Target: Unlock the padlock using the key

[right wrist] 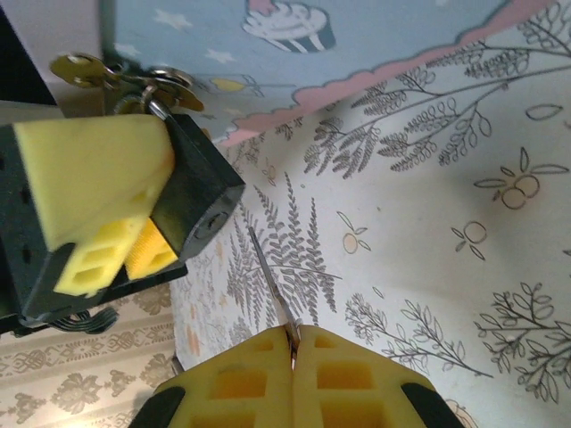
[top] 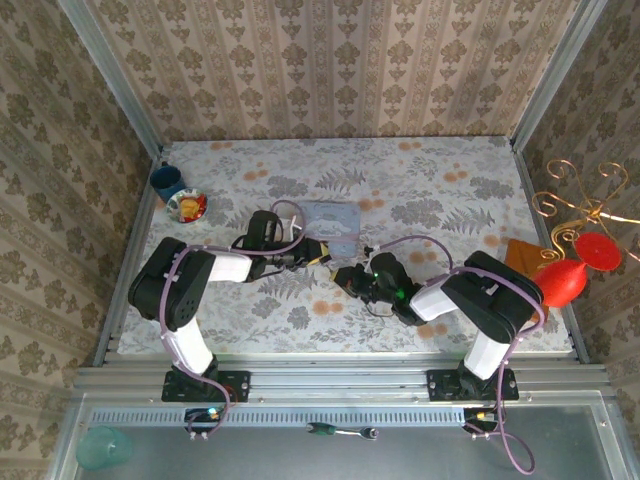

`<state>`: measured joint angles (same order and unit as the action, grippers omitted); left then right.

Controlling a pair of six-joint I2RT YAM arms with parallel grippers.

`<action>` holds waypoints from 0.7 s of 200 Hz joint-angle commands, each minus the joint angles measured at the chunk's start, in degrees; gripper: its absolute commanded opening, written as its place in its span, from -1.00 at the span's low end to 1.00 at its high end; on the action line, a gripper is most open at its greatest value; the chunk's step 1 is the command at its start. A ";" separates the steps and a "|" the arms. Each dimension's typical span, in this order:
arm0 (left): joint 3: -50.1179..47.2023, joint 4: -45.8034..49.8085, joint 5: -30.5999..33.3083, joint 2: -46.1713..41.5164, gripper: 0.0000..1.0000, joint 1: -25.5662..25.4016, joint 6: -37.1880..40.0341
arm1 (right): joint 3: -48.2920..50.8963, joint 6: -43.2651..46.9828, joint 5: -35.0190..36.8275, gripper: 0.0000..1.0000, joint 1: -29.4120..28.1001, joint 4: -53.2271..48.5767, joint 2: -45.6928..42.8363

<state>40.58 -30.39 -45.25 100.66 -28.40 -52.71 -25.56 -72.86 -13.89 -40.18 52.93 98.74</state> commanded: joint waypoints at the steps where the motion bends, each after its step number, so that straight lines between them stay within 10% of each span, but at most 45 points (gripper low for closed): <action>1: 0.38 -2.16 -1.33 0.30 -0.94 0.50 0.63 | -0.74 0.25 -1.01 -1.00 0.20 2.84 0.76; 140: -0.85 -7.05 -2.56 0.94 -0.94 1.00 -2.66 | 0.95 -1.89 -0.86 -1.00 0.90 7.77 2.29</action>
<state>40.36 -34.24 -45.82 101.45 -28.01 -54.28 -25.52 -73.95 -14.20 -39.62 57.08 99.55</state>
